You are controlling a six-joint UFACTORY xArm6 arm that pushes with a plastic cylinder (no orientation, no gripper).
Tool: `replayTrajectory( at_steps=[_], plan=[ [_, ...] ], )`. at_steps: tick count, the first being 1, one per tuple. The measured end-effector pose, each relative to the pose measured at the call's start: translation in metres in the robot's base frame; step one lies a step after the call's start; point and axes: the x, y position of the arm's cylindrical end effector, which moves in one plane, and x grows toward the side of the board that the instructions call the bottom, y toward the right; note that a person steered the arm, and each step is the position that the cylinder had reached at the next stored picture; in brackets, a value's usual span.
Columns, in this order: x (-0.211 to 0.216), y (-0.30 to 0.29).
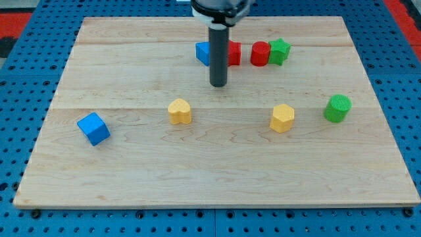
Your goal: Push the yellow heart to the top
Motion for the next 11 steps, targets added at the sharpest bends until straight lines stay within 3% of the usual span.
replayTrajectory(
  at_steps=[1, 2, 3, 4, 5, 6, 7, 8, 9, 11],
  plan=[
    [0.043, -0.001],
    [0.056, -0.050],
    [0.035, -0.082],
    [0.055, -0.050],
    [0.080, -0.063],
    [0.074, -0.135],
    [0.007, -0.164],
    [-0.028, -0.164],
    [-0.013, -0.164],
    [-0.044, -0.131]
  ],
)
